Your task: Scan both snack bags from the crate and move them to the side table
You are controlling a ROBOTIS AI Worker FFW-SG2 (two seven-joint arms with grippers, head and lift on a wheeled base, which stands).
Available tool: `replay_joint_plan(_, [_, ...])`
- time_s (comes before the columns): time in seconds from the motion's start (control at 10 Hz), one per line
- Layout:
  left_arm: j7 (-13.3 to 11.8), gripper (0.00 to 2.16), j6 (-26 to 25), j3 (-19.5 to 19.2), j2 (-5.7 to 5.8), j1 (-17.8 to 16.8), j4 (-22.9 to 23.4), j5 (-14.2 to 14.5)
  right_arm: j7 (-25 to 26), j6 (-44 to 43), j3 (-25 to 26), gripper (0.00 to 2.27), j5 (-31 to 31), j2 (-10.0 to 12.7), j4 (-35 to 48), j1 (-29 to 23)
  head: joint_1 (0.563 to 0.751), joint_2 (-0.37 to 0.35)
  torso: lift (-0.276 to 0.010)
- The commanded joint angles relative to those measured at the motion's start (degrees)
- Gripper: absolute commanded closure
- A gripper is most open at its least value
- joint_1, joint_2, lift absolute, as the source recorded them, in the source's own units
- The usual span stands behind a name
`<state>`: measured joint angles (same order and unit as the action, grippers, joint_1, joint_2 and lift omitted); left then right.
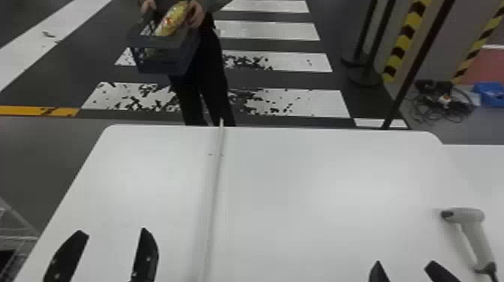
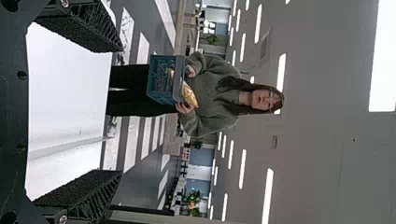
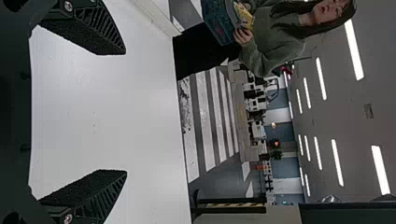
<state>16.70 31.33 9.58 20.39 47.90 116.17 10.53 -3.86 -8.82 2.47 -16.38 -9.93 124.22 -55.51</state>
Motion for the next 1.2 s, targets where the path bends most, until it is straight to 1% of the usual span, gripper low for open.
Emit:
replay_joint_plan(0.0, [0.0,0.07,0.0,0.0,0.0,0.0,-0.07,-0.42,-0.01,0.0,0.0,0.08,0.03,0.0,-0.04,0.05,0.695,-0.018,-0.095])
replay_joint_plan(1.1, [-0.09,0.07,0.18,0.0,0.0,0.0,-0.25,-0.51,-0.09,-0.35,0.0,0.08,0.56,0.0,-0.3,0.05,0.695,-0.021,-0.095])
